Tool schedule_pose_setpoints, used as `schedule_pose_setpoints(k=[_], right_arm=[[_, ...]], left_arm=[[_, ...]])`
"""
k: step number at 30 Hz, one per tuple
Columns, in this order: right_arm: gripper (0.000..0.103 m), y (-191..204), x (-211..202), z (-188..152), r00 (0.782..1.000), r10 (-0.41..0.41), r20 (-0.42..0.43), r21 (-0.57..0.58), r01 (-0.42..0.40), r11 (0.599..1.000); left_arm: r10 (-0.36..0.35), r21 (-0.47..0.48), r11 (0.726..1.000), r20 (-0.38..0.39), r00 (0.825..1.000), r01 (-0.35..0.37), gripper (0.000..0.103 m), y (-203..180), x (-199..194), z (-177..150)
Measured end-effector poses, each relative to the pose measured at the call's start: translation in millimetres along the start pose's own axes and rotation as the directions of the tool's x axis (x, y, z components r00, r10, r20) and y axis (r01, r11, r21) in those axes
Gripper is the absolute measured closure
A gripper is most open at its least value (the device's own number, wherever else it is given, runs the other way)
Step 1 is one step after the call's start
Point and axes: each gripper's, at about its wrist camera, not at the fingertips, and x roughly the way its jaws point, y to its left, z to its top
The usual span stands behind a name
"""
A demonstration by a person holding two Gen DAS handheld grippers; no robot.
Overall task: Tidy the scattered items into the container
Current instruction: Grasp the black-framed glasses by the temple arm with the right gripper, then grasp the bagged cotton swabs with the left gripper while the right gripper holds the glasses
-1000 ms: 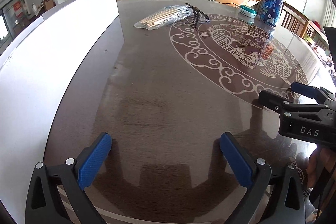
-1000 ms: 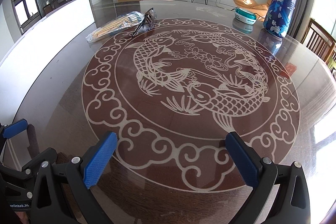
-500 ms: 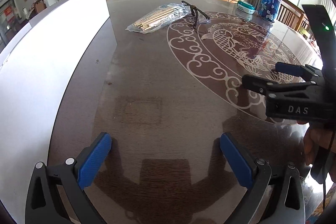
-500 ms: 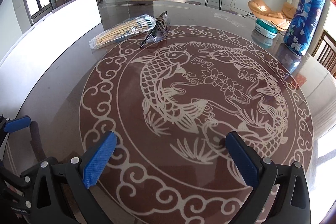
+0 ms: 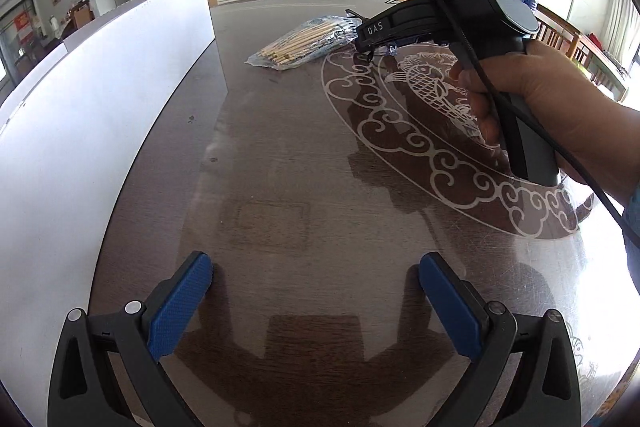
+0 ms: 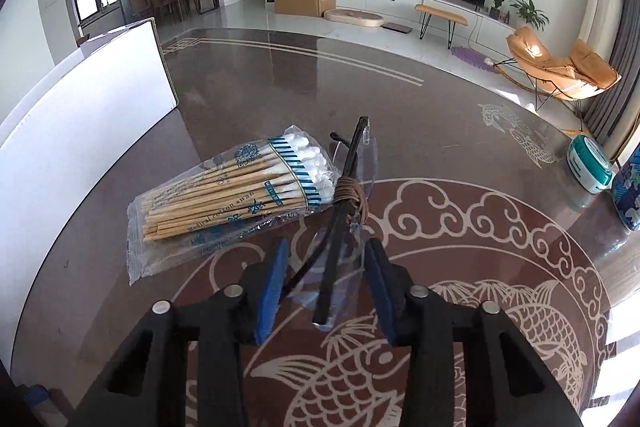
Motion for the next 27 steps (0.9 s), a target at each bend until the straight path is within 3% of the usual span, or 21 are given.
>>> schedule_pose_setpoints(k=[3, 7, 15, 20, 27], right_arm=[[0.073, -4, -4, -6, 1.000, -0.007, 0.002, -0.033, 0.007, 0.999], [0.073, -26, -28, -40, 1.000, 0.015, 0.010, 0.016, -0.015, 1.000], [0.072, -64, -102, -135, 1.000, -0.007, 0.011, 0.067, 0.006, 0.998], [0.072, -62, -108, -144, 1.000, -0.018, 0.010, 0.071, 0.018, 0.997], [0.071, -61, -110, -147, 1.000, -0.019, 0.010, 0.071, 0.018, 0.997]], left_arm=[[-0.008, 0.009, 1.000, -0.002, 1.000, 0.008, 0.000, 0, 1, 1], [-0.074, 0.113, 0.991, -0.014, 0.997, 0.075, 0.000, 2, 11, 17], [-0.091, 0.135, 0.987, -0.007, 0.996, 0.091, 0.000, 25, 71, 100], [-0.113, 0.168, 0.979, -0.008, 0.994, 0.113, 0.000, 31, 98, 138], [-0.139, 0.213, 0.967, -0.012, 0.990, 0.138, 0.000, 24, 116, 166]])
